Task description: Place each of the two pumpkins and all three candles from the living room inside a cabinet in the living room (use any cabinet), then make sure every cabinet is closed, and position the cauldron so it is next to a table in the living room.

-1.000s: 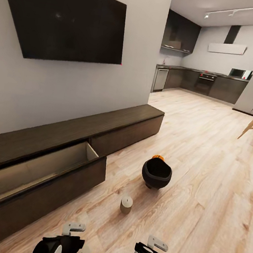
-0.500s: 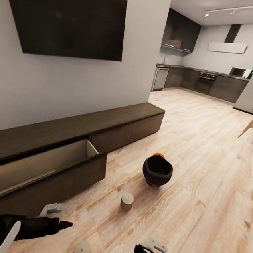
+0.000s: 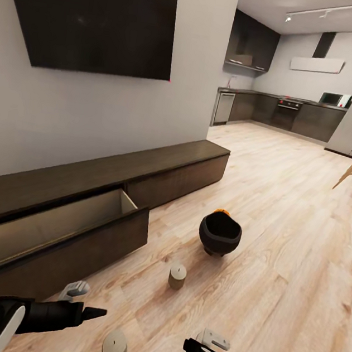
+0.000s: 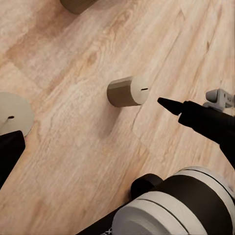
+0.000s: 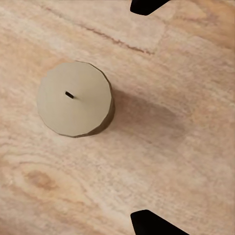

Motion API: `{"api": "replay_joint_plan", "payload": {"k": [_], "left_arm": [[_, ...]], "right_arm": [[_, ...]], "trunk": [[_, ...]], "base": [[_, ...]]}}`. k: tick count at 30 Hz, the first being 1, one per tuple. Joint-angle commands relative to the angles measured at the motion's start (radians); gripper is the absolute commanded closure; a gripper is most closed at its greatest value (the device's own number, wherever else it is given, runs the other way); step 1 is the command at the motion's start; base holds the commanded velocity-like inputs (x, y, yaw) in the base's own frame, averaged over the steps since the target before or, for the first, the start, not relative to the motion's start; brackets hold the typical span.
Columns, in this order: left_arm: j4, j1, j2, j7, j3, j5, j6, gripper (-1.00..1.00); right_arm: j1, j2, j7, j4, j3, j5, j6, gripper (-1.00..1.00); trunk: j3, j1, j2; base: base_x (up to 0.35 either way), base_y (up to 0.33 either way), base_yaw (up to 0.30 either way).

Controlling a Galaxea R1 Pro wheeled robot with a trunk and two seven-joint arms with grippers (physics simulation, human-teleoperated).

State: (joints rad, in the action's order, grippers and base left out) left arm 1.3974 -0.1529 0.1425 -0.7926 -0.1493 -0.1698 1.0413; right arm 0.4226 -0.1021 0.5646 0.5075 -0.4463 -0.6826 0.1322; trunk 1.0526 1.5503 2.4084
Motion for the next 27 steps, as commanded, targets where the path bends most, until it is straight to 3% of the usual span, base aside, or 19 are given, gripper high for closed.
{"api": "replay_joint_plan", "payload": {"k": [1, 9, 16, 19, 27], "left_arm": [[0.001, -0.001, 0.0, -0.007, -0.001, -0.003, 0.006, -1.0], [0.002, -0.001, 0.0, -0.1, 0.001, -0.005, 0.006, -1.0], [0.002, -0.001, 0.009, -0.254, -0.002, -0.003, 0.006, -1.0], [0.002, -0.001, 0.009, -0.272, -0.003, -0.002, 0.006, -1.0], [0.002, -0.001, 0.009, -0.278, -0.004, -0.002, 0.006, -1.0]], "right_arm": [[0.001, 0.001, 0.008, 0.002, -0.006, -0.003, 0.006, -1.0], [0.001, -0.001, 0.007, 0.0, -0.006, -0.004, 0.006, -1.0], [0.001, -0.001, 0.007, 0.0, -0.006, -0.005, 0.006, -1.0], [0.001, -0.003, 0.007, 0.0, -0.007, -0.004, 0.005, -1.0], [0.001, -0.004, 0.006, -0.001, -0.007, -0.005, 0.004, -1.0]], "trunk": [[0.004, 0.004, 0.008], [0.029, 0.034, 0.064], [0.049, 0.051, 0.092], [0.049, 0.051, 0.092], [0.08, 0.054, 0.094]], "base": [[0.0, 0.0, 0.0], [0.0, 0.0, 0.0], [0.0, 0.0, 0.0], [0.0, 0.0, 0.0], [0.0, 0.0, 0.0]]}}
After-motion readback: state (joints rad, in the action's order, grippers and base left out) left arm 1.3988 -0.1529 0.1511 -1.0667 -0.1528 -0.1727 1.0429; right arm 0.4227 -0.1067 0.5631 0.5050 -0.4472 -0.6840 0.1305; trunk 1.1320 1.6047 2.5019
